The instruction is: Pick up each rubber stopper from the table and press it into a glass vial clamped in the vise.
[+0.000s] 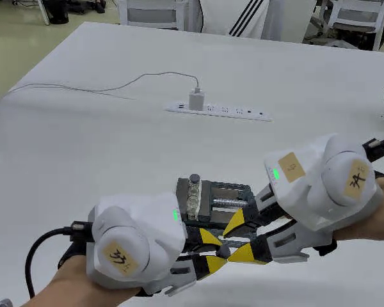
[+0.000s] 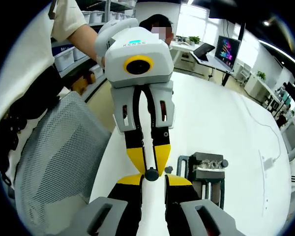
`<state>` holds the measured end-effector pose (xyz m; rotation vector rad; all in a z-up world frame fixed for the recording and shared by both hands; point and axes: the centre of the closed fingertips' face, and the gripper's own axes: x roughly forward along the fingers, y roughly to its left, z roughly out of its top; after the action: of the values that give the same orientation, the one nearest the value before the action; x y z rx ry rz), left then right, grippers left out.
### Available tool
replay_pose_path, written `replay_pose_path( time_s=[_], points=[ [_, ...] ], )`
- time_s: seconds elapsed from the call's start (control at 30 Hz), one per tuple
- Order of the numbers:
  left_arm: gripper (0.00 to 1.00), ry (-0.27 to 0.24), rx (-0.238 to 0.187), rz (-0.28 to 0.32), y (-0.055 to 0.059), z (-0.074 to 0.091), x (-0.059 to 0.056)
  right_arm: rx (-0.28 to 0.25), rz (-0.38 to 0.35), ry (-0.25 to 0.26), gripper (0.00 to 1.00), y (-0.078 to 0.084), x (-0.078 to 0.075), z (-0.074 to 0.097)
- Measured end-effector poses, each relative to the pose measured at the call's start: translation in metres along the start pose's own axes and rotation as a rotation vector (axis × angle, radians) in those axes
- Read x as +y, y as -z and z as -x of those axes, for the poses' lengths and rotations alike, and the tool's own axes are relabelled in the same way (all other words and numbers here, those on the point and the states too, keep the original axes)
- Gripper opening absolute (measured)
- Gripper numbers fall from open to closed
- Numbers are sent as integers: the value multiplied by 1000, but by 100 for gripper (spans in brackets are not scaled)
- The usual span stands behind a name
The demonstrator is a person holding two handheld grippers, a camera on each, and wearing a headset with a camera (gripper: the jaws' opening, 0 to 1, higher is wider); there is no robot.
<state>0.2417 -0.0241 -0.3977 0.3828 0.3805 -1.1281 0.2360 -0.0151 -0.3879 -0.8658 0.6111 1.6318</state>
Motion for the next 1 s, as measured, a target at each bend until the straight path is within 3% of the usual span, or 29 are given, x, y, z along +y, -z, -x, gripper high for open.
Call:
replay_pose_path(
  time_s=[0.4,0.53,1.0],
  points=[
    [4,11,-21,5,-4,0,-3,-6,-15,-35,10,2,9,-2],
    [4,10,-44,26,-7,0,-3,-9,-13,-33,10,0,9,-2],
    [4,14,-63,49,-10,0,-2,12,16,-22,8,0,7,0]
  ],
)
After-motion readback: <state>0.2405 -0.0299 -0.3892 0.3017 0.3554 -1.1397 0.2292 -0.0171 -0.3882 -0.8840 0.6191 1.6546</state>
